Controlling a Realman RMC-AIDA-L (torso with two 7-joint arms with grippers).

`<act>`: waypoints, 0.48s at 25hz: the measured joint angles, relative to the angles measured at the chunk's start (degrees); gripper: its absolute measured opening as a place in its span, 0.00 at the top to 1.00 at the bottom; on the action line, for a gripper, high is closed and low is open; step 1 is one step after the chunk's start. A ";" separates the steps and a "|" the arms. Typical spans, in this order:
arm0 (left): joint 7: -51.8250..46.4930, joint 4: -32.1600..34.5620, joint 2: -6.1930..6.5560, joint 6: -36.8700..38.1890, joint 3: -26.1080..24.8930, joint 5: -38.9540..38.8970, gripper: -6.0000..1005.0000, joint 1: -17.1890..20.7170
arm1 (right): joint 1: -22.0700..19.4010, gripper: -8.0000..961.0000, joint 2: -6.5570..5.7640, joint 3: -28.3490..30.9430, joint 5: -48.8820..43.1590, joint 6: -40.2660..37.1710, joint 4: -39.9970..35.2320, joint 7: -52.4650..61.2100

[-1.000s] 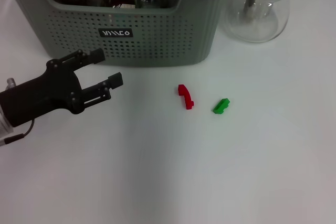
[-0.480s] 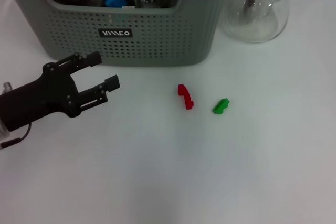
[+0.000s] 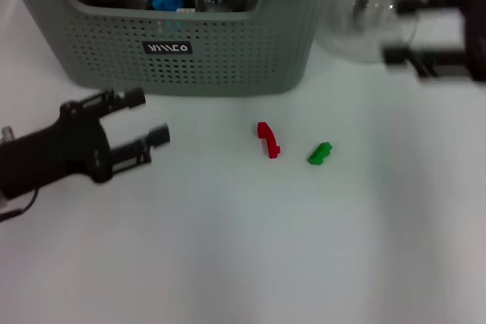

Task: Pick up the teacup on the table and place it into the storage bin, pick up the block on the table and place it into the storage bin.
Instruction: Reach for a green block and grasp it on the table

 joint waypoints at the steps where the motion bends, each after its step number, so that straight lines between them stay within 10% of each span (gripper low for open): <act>1: -0.02 0.48 0.23 0.81 0.00 1.38 0.27 0.07 | -0.63 0.29 0.01 1.75 -2.31 -2.72 -0.42 -0.11; 12: -3.57 2.81 1.74 7.51 -0.03 13.43 0.27 -2.22 | 8.13 0.29 1.49 0.10 -30.97 -7.59 0.94 11.78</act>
